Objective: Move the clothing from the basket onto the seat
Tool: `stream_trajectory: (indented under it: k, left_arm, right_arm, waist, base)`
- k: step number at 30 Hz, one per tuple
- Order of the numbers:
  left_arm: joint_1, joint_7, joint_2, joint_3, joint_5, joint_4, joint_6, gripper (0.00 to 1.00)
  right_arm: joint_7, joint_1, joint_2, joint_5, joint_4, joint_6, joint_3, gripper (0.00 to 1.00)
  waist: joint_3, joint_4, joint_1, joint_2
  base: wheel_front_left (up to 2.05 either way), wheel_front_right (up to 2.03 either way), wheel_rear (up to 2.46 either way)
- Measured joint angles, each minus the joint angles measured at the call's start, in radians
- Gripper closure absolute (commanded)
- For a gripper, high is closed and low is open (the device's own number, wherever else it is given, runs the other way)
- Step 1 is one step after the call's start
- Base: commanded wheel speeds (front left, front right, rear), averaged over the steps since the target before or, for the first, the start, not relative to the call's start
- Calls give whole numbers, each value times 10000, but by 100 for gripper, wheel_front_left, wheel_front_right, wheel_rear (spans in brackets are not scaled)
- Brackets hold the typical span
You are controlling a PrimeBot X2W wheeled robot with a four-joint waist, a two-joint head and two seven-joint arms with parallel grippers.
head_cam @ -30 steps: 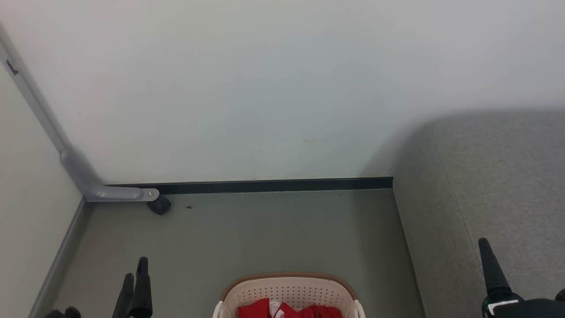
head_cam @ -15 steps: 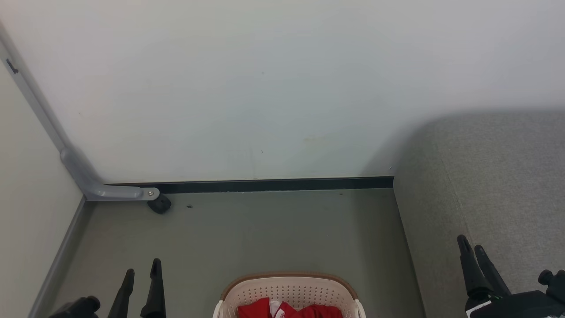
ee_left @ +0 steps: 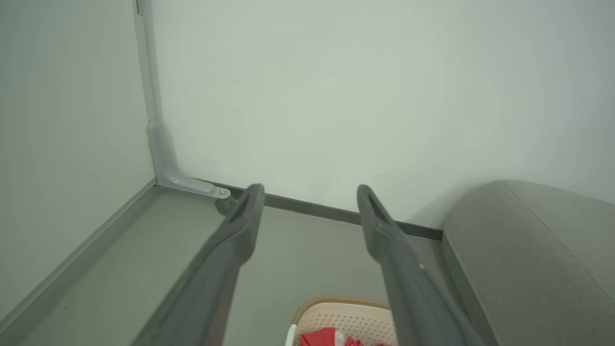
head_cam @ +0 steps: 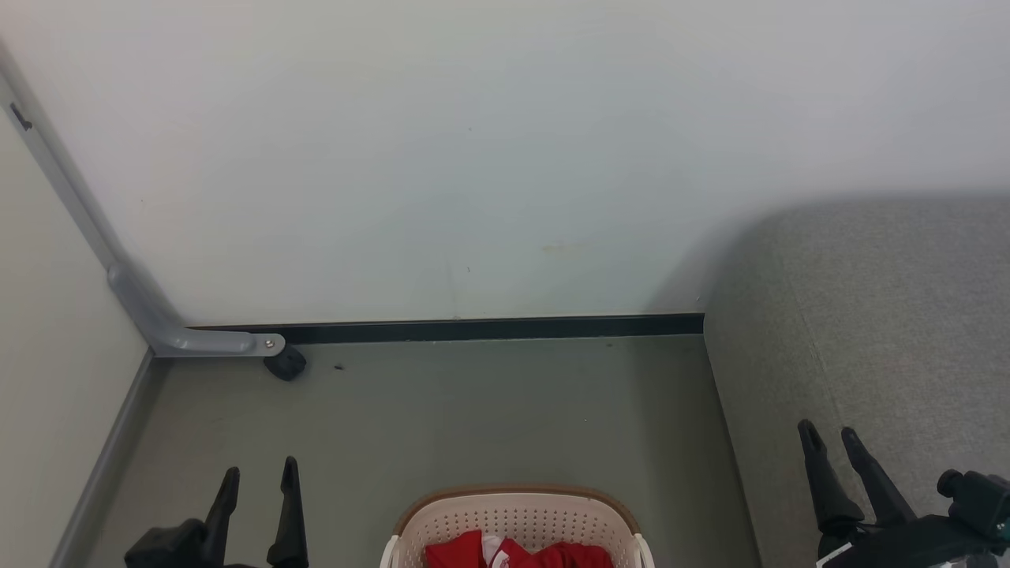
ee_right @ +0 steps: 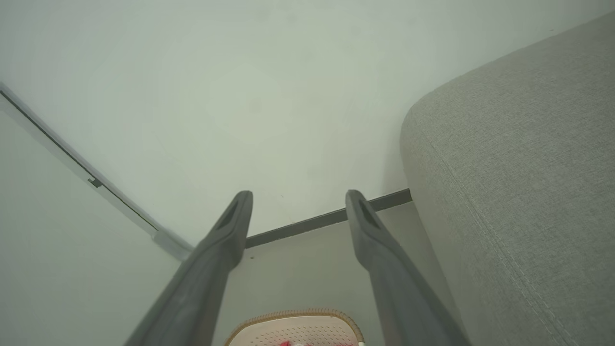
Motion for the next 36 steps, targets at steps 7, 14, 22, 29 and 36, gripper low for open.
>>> stream_trajectory:
  k: [7, 14, 22, 29, 36]
  left_arm:
    - [-3, -265, 12, -100, 1020, 46, 75, 0]
    - [-69, -562, 13, -121, 2006, 50, 173, 0]
    - [-204, -617, 2, -92, 2364, 56, 224, 0]
    - [-204, -617, -8, -52, 2383, 75, 138, 0]
    - [-204, -617, -36, -8, 2424, 96, 130, 0]
  right_arm:
    - [-280, -216, -63, -911, 23, -13, 127, 0]
    - [-550, -242, -146, -2004, 88, -13, 217, 0]
    - [-633, -265, -132, -2441, 199, -13, 90, 0]
    - [-633, -263, -31, -2569, 236, -13, -125, 0]
    - [-633, -263, 38, -2600, 240, -10, -270, 0]
  waist:
    - [28, -14, 0, 0]
    - [67, -14, 0, 0]
    - [76, 0, 0, 0]
    - [77, 1, 0, 0]
    - [100, -5, 0, 0]
  base:
    - [0, 0, 0]
    - [0, 0, 0]
    - [0, 0, 0]
    - [0, 0, 0]
    - [0, 0, 0]
